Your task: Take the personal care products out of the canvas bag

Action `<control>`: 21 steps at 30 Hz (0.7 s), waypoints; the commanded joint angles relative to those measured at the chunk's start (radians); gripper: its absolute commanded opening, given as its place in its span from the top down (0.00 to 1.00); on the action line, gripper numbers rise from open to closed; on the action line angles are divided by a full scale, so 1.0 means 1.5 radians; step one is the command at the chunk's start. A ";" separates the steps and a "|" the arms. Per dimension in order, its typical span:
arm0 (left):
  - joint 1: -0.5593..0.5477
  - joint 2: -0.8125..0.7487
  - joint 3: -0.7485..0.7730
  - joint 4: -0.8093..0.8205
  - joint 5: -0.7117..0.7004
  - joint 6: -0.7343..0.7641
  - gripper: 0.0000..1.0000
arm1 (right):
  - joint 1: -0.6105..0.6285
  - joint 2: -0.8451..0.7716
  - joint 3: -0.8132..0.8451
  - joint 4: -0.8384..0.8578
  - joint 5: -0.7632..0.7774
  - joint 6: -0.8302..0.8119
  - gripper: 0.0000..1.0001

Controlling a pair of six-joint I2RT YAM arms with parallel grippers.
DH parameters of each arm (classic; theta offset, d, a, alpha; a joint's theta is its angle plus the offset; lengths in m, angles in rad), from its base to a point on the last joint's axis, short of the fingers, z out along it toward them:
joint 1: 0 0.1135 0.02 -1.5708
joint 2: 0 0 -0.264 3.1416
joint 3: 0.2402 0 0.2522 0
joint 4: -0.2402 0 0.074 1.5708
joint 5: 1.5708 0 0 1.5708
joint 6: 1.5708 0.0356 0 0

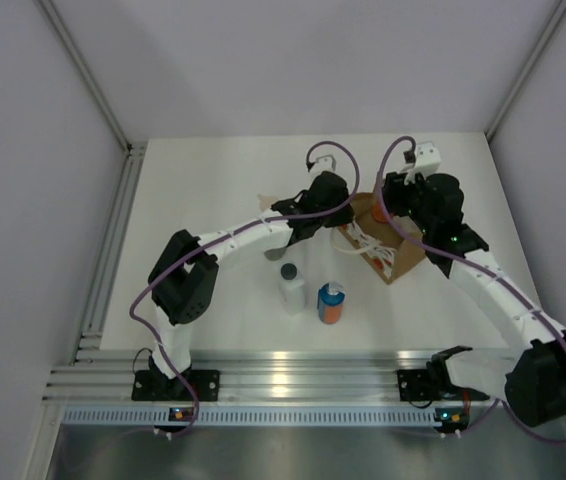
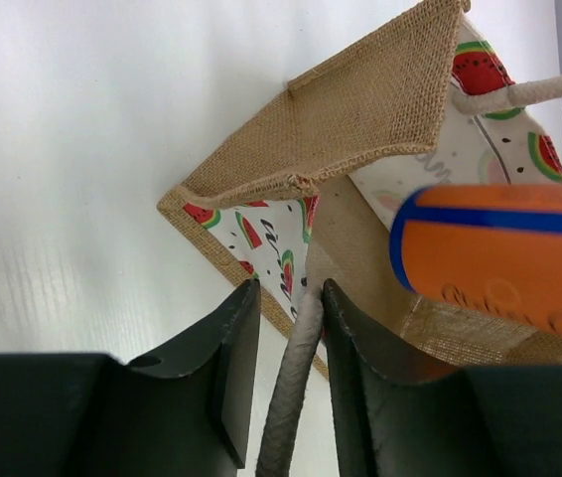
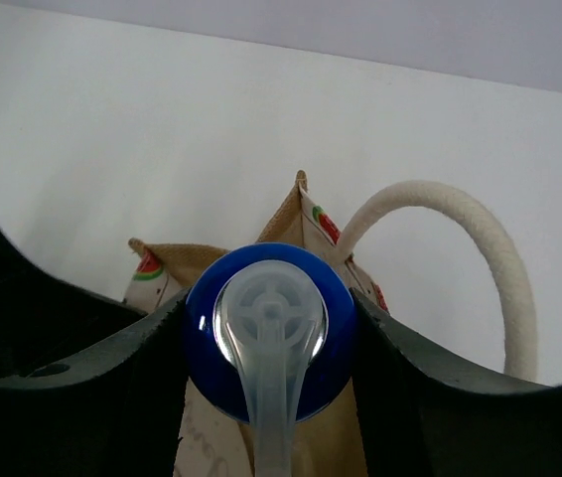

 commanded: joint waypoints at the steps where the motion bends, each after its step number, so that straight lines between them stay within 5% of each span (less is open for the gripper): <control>1: 0.004 -0.008 0.030 0.002 -0.002 -0.011 0.63 | 0.036 -0.089 0.081 -0.046 0.030 -0.009 1.00; 4: 0.004 -0.007 0.043 0.002 0.007 -0.007 0.50 | 0.061 -0.129 0.100 -0.114 0.049 -0.009 1.00; 14: 0.004 -0.027 0.061 0.002 0.015 -0.002 0.34 | 0.111 -0.246 0.154 -0.259 0.063 0.017 1.00; 16: 0.004 -0.036 0.060 0.001 0.013 -0.001 0.20 | 0.113 -0.271 0.156 -0.291 0.040 0.028 1.00; 17: 0.004 -0.040 0.062 0.002 0.012 0.004 0.02 | 0.113 -0.279 0.155 -0.301 0.029 0.028 1.00; 21: 0.004 -0.073 0.062 0.001 0.006 0.015 0.02 | 0.113 -0.322 0.128 -0.327 0.002 0.032 1.00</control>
